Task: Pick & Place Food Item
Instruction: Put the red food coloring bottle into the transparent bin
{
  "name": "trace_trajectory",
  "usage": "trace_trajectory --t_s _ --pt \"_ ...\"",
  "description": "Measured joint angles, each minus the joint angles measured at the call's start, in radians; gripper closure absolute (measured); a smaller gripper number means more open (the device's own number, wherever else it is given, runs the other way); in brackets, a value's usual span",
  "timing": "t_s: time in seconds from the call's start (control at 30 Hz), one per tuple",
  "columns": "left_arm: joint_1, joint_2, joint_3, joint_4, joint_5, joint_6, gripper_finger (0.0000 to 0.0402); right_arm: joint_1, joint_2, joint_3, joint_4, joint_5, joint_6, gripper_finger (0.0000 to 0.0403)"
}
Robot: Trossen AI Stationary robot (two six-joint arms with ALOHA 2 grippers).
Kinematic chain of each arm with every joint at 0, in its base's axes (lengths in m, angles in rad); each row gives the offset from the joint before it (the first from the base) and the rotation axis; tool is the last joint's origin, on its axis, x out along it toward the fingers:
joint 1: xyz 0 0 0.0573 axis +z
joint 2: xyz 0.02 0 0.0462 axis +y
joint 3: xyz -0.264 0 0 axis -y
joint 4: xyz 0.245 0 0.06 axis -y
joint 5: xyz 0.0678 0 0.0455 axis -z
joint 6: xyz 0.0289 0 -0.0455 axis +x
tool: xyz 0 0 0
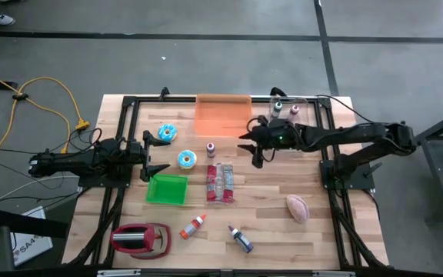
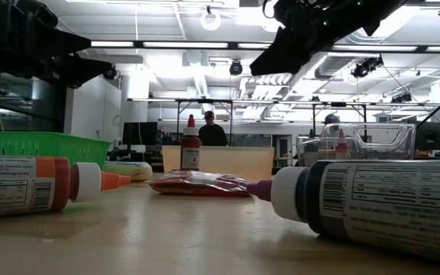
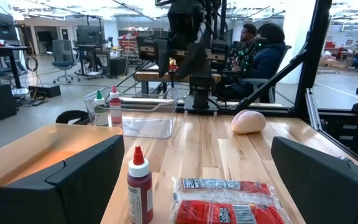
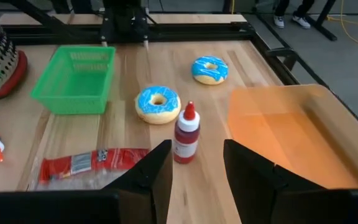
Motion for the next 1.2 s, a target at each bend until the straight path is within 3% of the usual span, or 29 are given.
trace_trajectory --t_s 0.53,0.83,1.2 --pt "0.000 0.000 0.000 0.001 0.000 0.000 0.0003 0.003 0.012 0.000 0.012 -0.005 0.080 0.0270" --pt "0.000 0.000 0.000 0.001 0.000 0.000 0.0003 0.003 0.012 0.000 0.007 -0.083 0.084 0.0270" --pt "0.000 0.000 0.000 0.001 0.000 0.000 0.0003 0.003 0.012 0.000 0.007 -0.083 0.084 0.0270"
